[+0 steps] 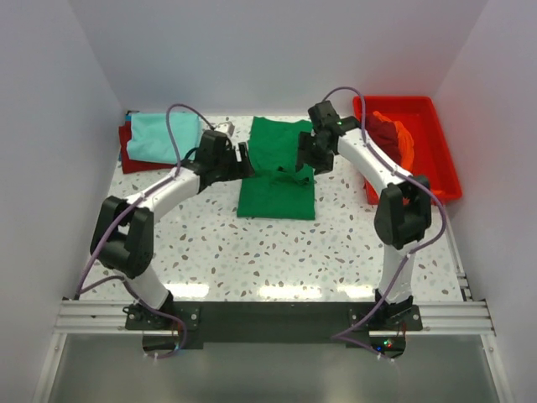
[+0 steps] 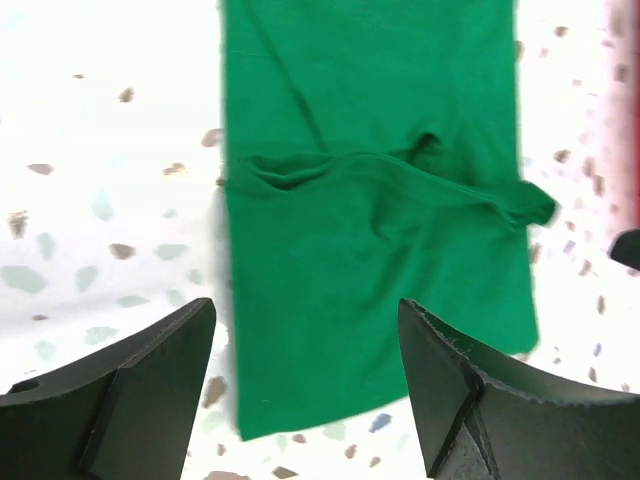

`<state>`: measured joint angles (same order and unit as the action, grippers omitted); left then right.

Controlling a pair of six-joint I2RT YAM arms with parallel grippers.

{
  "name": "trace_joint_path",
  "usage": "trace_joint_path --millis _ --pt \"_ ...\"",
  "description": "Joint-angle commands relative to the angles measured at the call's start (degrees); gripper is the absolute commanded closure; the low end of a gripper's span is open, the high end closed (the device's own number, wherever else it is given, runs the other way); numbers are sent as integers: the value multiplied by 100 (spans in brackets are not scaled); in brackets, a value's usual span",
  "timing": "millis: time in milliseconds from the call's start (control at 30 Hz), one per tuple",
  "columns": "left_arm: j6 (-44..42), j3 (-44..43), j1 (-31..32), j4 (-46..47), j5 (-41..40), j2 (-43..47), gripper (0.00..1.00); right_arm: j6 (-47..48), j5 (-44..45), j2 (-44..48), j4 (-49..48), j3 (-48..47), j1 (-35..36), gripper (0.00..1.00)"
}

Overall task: Fold and stack the t-shirts
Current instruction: Fold the tshirt

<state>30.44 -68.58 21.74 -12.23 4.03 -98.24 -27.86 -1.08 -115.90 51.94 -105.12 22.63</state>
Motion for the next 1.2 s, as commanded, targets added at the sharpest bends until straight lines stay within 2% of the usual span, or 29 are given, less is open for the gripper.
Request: trace_joint_path --millis 0,167,433,700,867,1167 --pt "76 431 392 739 97 305 22 -158 -612 401 -431 387 136 38" --pt "331 643 919 1134 308 34 22 -202 -788 103 -457 501 391 39" --pt "438 1197 1245 2127 484 -240 22 -264 -762 -468 -510 362 409 39" --pt "191 1715 1342 2216 467 -556 22 -299 -200 -1040 -369 -131 391 38" --pt "103 2128 1491 2269 414 -451 22 -317 388 -1242 -220 -683 190 38" --pt "-20 2498 1860 2199 397 -337 22 -133 363 -1427 9 -1617 -294 38"
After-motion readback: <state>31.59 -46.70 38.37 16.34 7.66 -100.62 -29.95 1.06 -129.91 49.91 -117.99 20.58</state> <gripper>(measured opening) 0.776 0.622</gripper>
